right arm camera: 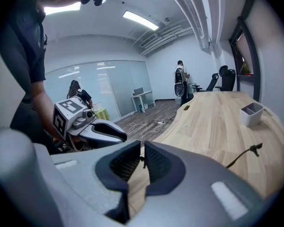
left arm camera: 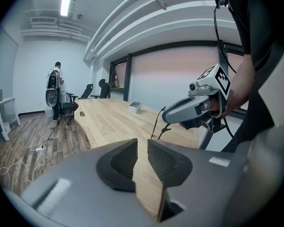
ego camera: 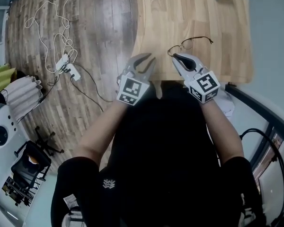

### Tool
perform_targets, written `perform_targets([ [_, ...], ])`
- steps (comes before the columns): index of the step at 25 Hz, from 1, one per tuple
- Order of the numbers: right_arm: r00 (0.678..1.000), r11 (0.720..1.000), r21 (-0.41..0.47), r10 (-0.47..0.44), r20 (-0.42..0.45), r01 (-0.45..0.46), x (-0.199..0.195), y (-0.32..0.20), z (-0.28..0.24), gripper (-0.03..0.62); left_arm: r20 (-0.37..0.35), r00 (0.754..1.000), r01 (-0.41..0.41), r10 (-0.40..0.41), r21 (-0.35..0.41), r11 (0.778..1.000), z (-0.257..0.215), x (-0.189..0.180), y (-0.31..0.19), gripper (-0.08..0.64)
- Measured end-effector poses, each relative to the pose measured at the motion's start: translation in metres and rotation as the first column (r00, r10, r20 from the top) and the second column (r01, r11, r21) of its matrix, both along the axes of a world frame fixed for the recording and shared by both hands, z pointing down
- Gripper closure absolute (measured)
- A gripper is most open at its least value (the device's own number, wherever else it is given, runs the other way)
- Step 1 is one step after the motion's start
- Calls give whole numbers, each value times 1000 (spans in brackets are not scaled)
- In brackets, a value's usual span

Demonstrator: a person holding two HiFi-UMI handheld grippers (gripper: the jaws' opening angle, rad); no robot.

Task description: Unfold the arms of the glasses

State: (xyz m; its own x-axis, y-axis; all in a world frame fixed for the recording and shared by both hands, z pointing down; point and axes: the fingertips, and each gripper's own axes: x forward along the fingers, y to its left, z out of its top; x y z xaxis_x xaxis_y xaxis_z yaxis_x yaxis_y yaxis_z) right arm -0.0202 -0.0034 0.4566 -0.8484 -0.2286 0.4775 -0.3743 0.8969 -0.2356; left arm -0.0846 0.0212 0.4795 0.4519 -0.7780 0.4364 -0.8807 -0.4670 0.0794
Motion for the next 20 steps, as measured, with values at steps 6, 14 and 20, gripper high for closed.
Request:
perform_targets([
  [6, 996, 1000, 16, 8, 91, -10, 4, 4, -25, 566, -8, 1000, 11, -11, 22, 1000, -15, -5, 1, 486],
  [14, 976, 979, 141, 125, 176, -151, 46, -42, -77, 566, -50, 995, 97, -92, 112, 989, -68, -10, -30, 535],
  [20, 971, 953, 224, 167, 174, -204, 69, -71, -104, 566, -18, 985, 173, -173, 170, 970, -115, -14, -50, 552],
])
